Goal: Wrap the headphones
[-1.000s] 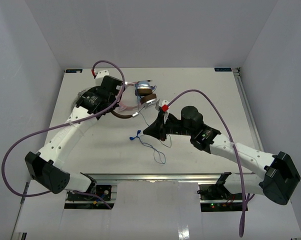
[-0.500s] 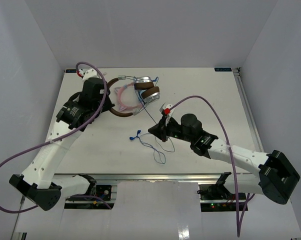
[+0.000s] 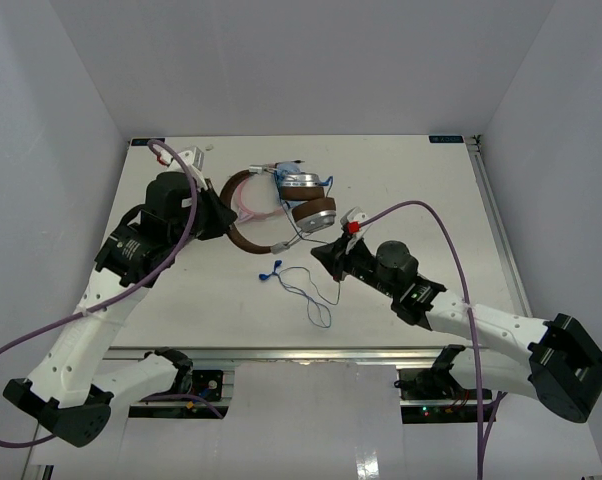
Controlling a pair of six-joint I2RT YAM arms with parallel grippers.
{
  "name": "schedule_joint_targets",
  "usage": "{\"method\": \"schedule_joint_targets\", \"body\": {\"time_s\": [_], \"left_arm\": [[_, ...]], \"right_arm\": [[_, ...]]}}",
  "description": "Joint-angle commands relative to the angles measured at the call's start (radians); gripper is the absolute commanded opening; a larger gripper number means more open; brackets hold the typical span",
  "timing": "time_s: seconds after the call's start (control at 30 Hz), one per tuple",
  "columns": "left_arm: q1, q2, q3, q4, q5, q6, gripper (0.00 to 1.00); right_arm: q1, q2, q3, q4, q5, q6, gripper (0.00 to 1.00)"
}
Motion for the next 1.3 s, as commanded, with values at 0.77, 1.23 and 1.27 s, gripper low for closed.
{"method": "schedule_joint_targets", "body": {"time_s": [0.77, 1.23, 1.27], "left_arm": [[0.001, -0.146, -0.140, 0.208, 0.649, -0.020, 0.00], [0.001, -0.132, -0.199, 0.194, 0.747, 0.078, 0.00], [0.001, -0.132, -0.206, 0.192, 0.761, 0.103, 0.00]], "right_arm": [[0.005, 0.067, -0.054, 0.318, 0.194, -0.024, 0.08], [-0.058, 0.150, -0.038, 0.531, 0.309, -0.063, 0.08], [-0.070, 0.153, -0.033, 0.530, 0.300, -0.063, 0.08]]}}
